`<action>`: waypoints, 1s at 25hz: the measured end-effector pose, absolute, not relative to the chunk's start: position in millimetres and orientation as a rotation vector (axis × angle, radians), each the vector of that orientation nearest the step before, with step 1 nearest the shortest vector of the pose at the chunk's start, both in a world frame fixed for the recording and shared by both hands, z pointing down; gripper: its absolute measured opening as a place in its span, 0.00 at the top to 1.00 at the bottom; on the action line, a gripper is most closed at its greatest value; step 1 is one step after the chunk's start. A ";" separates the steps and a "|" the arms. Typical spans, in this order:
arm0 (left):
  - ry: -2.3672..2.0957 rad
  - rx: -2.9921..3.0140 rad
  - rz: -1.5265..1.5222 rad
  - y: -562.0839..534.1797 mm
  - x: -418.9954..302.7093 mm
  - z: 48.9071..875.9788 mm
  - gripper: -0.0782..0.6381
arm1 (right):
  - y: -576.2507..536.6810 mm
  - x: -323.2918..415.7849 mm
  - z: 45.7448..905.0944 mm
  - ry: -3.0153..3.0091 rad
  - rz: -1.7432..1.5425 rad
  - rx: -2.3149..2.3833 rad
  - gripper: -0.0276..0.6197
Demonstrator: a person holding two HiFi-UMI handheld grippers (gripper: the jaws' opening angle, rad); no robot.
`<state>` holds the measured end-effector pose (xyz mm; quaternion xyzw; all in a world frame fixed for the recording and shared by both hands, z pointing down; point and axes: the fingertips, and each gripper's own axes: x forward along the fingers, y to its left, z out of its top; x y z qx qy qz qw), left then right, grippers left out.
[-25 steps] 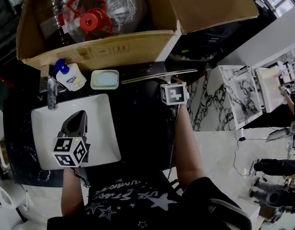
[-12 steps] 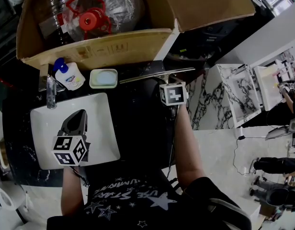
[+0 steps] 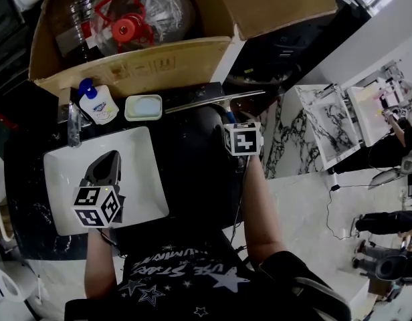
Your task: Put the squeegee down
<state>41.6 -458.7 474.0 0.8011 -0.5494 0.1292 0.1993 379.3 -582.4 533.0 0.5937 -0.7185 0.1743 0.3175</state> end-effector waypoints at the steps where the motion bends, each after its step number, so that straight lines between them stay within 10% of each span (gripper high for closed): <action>1: -1.535 2.249 0.358 -456.5 40.9 471.4 0.86 | -577.3 380.7 528.0 -1.893 0.446 1.586 0.69; 25: -1.364 2.425 0.292 -362.6 11.5 444.4 0.86 | -415.5 320.2 457.6 -1.994 0.357 1.802 0.86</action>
